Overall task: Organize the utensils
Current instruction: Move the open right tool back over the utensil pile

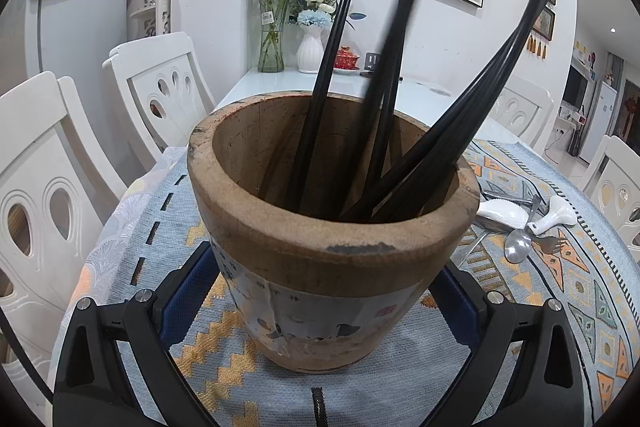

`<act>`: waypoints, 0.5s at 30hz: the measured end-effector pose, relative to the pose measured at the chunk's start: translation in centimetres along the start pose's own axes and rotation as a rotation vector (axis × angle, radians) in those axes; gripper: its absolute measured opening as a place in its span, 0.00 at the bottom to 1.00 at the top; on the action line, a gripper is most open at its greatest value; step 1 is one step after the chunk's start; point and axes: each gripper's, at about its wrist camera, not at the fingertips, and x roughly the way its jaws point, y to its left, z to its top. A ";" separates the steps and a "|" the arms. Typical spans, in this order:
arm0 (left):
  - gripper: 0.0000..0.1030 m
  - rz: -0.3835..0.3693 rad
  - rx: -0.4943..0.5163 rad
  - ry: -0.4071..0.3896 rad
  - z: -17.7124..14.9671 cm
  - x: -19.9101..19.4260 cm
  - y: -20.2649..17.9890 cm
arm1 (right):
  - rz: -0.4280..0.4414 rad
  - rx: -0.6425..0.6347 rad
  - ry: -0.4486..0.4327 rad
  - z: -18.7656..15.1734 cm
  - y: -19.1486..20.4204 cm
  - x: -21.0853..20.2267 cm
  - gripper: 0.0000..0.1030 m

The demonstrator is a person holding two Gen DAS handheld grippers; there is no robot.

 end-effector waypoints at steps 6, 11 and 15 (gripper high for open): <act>0.97 0.000 0.000 0.000 0.0 0.0 0.0 | -0.051 0.063 -0.102 0.9 -2.0 -2.9 0.44; 0.97 0.001 0.000 0.000 0.0 0.0 0.0 | -0.074 0.224 -0.177 0.8 -5.9 -5.3 0.44; 0.97 0.001 0.000 0.001 0.0 0.0 0.0 | -0.052 0.546 -0.198 -1.7 -12.2 -6.0 0.45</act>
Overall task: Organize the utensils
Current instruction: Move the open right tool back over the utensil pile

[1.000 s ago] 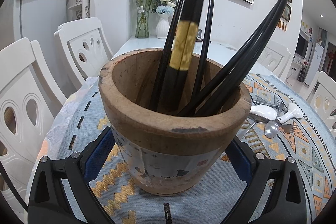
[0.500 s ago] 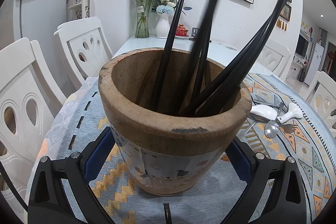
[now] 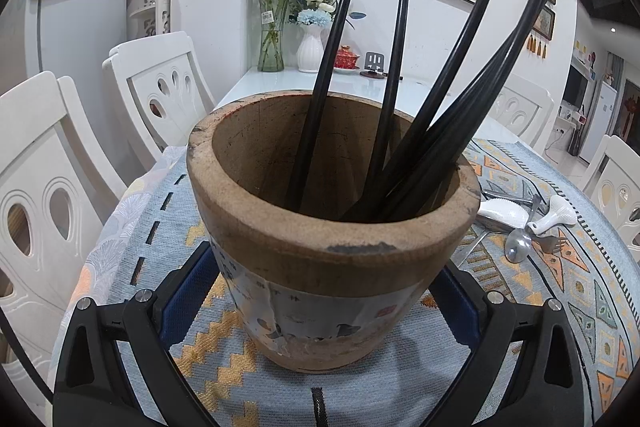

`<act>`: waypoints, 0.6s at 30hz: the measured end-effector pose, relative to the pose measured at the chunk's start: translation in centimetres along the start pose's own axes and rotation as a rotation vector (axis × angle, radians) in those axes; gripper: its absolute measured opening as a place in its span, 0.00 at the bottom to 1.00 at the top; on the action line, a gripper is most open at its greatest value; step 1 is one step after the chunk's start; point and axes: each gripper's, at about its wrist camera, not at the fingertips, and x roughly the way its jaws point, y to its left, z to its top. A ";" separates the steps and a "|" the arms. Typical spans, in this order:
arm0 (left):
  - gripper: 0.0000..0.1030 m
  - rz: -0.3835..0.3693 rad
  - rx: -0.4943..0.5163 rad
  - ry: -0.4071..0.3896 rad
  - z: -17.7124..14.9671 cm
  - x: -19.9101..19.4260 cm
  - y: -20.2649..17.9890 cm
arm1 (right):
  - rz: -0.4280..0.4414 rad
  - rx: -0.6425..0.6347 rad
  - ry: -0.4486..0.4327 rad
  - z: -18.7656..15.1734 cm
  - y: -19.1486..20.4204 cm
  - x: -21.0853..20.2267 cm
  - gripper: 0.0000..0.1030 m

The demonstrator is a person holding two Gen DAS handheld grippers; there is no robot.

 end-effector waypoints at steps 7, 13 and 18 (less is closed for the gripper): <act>0.97 -0.001 0.000 0.007 0.0 0.1 0.1 | -0.138 0.408 0.126 -1.8 -11.2 0.9 0.45; 0.97 -0.002 -0.002 0.014 0.0 0.2 0.2 | -0.297 0.535 0.286 -5.4 -16.7 2.4 0.45; 0.97 -0.007 -0.005 0.030 -0.1 0.5 0.3 | -0.338 0.570 0.355 -7.8 -18.9 3.3 0.45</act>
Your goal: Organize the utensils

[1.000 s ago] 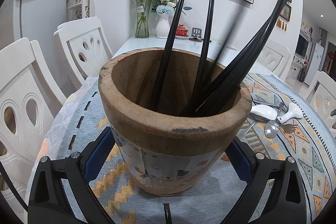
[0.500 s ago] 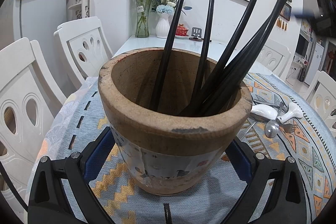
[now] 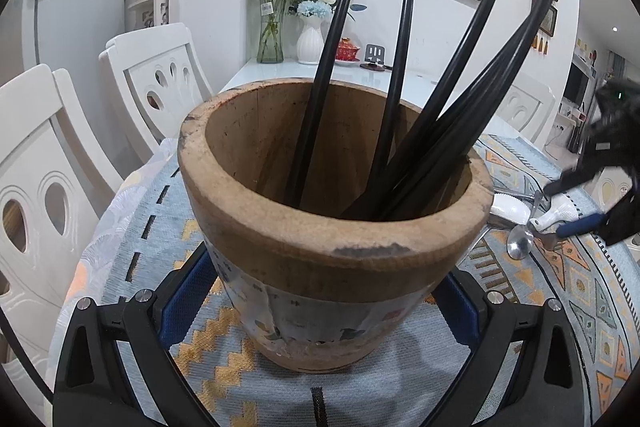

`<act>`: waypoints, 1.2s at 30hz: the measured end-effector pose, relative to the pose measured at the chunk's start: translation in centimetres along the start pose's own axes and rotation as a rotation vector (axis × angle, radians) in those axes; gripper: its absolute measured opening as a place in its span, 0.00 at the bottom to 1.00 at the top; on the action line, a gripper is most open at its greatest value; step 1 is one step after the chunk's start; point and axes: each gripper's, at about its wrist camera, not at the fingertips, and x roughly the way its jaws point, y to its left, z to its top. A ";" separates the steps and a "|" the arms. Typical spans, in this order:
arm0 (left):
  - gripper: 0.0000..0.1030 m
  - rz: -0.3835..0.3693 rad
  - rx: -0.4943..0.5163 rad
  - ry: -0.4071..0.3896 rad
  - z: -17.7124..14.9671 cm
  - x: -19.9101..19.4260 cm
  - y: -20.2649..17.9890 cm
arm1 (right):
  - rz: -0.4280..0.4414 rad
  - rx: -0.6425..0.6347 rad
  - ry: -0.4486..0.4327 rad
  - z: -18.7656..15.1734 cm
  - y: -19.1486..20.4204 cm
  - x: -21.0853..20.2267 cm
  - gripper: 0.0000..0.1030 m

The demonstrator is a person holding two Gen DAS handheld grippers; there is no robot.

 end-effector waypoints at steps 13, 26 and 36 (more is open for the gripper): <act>0.97 -0.006 -0.004 0.004 0.1 0.1 0.0 | -0.089 -0.113 -0.081 0.9 0.3 3.4 0.36; 0.97 -0.011 -0.008 0.016 0.2 0.4 0.2 | -0.024 -0.567 0.170 -6.1 3.3 5.1 0.06; 0.97 -0.010 -0.008 0.023 0.1 0.6 0.2 | -0.422 -0.753 0.037 -5.8 0.6 0.5 0.08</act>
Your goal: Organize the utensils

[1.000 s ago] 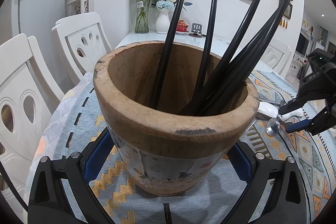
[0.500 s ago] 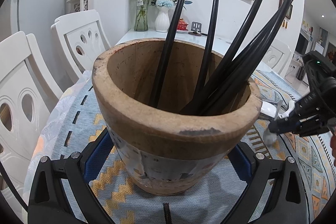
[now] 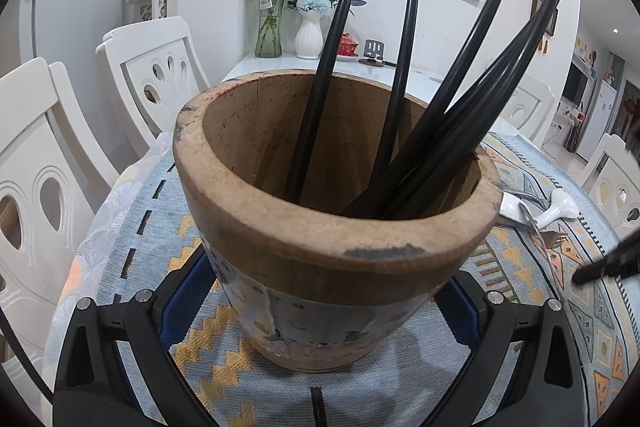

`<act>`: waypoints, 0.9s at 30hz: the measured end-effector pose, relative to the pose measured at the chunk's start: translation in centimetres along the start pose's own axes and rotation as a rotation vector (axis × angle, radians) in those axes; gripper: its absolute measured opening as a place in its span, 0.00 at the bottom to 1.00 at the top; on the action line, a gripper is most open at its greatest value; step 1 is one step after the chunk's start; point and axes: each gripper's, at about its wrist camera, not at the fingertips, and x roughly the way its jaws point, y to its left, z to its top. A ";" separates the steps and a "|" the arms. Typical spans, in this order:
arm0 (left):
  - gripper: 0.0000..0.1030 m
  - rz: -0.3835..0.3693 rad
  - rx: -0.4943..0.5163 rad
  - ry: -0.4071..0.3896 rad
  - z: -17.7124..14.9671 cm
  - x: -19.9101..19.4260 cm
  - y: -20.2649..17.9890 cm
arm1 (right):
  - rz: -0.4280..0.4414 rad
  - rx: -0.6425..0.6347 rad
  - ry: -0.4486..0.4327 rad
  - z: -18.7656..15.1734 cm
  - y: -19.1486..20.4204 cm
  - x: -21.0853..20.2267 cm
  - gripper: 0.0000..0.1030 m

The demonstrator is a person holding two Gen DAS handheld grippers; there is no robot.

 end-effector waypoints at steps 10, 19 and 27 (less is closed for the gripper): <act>0.97 0.001 0.001 0.004 0.1 0.1 0.1 | 0.353 0.581 -0.035 -0.4 -7.0 0.2 0.29; 0.97 -0.001 -0.001 0.012 0.1 0.1 0.3 | 0.468 0.621 -0.056 4.8 -6.0 4.2 0.32; 0.97 -0.002 -0.001 0.012 0.1 0.1 0.2 | 0.638 0.298 0.136 4.9 2.8 5.0 0.32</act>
